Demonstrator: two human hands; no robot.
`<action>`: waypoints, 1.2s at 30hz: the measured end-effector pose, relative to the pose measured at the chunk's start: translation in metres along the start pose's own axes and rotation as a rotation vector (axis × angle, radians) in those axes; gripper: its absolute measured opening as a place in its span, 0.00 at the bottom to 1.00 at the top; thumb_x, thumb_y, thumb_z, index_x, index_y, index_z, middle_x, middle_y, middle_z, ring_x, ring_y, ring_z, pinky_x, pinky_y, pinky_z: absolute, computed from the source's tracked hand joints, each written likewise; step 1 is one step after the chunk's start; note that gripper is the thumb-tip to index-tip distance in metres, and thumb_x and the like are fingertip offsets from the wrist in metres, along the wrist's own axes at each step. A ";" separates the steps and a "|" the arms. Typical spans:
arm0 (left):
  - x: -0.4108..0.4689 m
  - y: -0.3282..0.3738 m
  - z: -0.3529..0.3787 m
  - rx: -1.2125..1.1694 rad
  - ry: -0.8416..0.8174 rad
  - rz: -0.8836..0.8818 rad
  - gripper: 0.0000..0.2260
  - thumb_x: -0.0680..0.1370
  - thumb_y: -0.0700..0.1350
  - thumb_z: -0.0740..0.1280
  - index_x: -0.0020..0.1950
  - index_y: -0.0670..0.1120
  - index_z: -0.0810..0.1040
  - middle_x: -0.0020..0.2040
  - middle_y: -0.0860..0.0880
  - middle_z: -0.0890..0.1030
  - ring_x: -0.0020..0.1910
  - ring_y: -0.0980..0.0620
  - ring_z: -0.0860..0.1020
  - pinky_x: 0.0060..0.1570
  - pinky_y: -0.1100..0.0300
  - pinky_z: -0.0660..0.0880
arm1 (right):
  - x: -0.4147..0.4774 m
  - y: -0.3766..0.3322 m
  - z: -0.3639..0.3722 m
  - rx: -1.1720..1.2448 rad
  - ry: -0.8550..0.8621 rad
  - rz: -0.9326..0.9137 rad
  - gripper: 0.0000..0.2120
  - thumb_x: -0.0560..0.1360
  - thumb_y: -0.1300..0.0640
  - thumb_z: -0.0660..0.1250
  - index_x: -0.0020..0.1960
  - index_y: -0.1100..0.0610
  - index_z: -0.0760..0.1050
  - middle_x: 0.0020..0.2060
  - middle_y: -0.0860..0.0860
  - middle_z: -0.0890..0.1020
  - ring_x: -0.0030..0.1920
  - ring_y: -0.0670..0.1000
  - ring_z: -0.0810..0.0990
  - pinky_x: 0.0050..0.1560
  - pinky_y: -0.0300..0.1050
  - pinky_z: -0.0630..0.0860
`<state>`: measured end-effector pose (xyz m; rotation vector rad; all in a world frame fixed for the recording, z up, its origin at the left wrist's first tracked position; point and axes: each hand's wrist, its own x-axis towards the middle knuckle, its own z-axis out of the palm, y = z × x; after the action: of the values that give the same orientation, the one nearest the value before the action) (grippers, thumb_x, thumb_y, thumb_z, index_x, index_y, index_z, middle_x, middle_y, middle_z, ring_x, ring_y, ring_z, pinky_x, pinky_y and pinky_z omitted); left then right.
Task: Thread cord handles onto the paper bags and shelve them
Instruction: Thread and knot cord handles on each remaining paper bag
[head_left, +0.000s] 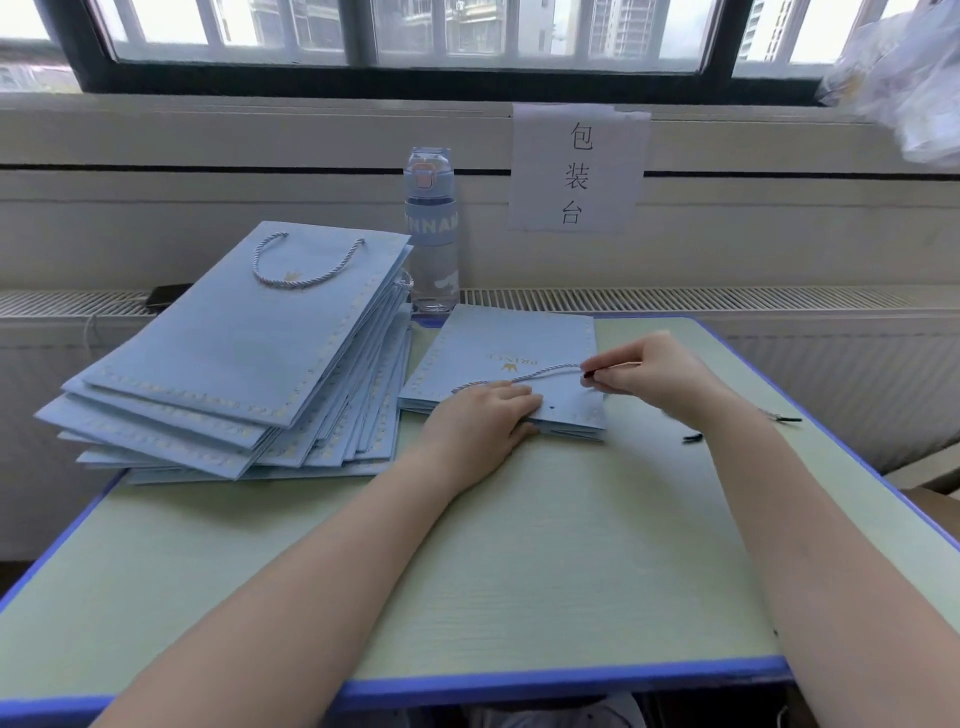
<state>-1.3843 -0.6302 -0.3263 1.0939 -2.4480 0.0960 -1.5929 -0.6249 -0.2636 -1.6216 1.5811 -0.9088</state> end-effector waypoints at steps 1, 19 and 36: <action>0.000 0.000 0.003 0.052 0.046 0.004 0.15 0.78 0.48 0.55 0.50 0.44 0.80 0.48 0.49 0.82 0.49 0.47 0.80 0.39 0.51 0.79 | 0.001 0.000 0.003 0.037 -0.016 -0.003 0.08 0.75 0.68 0.64 0.46 0.59 0.80 0.45 0.57 0.84 0.36 0.40 0.82 0.37 0.26 0.75; -0.002 -0.002 -0.010 -0.044 0.085 -0.010 0.12 0.73 0.54 0.62 0.47 0.54 0.85 0.45 0.54 0.85 0.43 0.47 0.83 0.38 0.53 0.78 | 0.003 0.003 0.019 -0.557 -0.086 -0.199 0.04 0.72 0.59 0.70 0.45 0.53 0.83 0.34 0.43 0.77 0.34 0.38 0.72 0.32 0.25 0.65; -0.002 -0.004 -0.010 -0.099 0.163 0.019 0.11 0.73 0.54 0.65 0.46 0.54 0.85 0.44 0.54 0.85 0.42 0.48 0.83 0.38 0.53 0.79 | -0.001 0.000 0.020 -0.297 -0.142 -0.241 0.06 0.77 0.61 0.65 0.47 0.56 0.82 0.37 0.49 0.83 0.37 0.47 0.80 0.43 0.36 0.76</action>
<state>-1.3764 -0.6288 -0.3190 0.9802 -2.2930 0.0662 -1.5753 -0.6237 -0.2739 -2.0728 1.4970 -0.6816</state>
